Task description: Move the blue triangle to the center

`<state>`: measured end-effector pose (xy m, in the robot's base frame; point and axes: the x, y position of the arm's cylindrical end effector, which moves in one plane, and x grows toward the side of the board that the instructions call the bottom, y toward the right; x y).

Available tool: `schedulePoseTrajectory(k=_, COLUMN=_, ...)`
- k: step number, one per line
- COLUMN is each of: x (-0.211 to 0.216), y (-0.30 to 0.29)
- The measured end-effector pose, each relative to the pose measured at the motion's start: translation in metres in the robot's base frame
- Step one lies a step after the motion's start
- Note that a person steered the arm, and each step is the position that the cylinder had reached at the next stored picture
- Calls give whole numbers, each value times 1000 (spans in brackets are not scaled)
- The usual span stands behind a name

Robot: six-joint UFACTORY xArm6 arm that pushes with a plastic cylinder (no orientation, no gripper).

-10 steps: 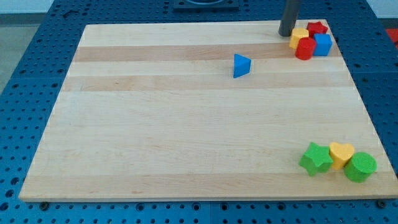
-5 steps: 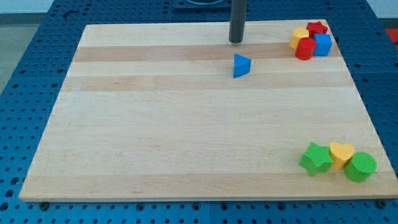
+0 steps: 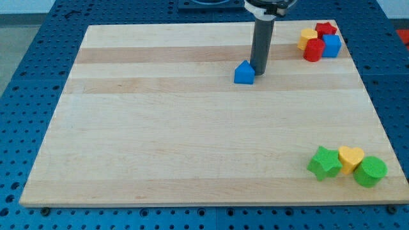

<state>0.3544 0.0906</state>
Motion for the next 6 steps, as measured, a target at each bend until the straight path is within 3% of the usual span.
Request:
schedulePoseTrajectory(k=2, x=31, y=-47)
schedulePoseTrajectory(k=3, x=31, y=-47)
schedulePoseTrajectory(k=4, x=67, y=-43)
schedulePoseTrajectory(k=6, x=85, y=-44)
